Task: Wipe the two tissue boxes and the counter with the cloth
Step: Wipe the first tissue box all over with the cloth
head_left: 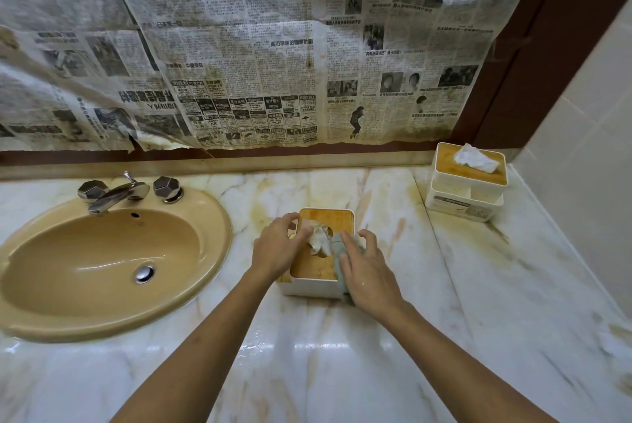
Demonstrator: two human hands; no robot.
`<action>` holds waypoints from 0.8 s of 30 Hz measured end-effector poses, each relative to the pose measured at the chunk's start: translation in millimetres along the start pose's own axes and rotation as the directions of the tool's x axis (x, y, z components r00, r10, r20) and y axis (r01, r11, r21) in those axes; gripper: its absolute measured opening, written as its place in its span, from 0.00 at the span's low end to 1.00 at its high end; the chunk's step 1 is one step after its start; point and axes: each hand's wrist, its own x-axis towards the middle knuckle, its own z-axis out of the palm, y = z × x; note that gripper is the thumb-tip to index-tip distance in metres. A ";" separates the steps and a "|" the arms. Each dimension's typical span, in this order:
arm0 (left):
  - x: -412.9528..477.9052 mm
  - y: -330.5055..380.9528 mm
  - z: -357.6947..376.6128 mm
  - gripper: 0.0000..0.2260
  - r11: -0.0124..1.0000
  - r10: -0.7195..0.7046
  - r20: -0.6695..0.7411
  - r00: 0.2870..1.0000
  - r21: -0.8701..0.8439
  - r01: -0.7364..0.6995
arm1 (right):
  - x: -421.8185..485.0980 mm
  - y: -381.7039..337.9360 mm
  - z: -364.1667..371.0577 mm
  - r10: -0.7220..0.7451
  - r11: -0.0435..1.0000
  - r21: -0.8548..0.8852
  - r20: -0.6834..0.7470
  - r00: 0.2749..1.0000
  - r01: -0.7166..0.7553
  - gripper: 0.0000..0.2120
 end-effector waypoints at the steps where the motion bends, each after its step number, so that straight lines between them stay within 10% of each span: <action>1: 1.2 -1.7 0.5 0.20 1.000 0.000 0.000 1.000 -0.015 0.000 | -1.1 -0.7 1.7 0.007 0.999 -0.048 0.005 1.000 -0.007 0.24; 24: 4.0 -16.3 4.7 0.17 0.943 -0.037 -0.024 0.999 -0.331 0.027 | 16.9 -4.2 16.4 0.100 0.977 -0.193 0.057 0.993 -0.088 0.28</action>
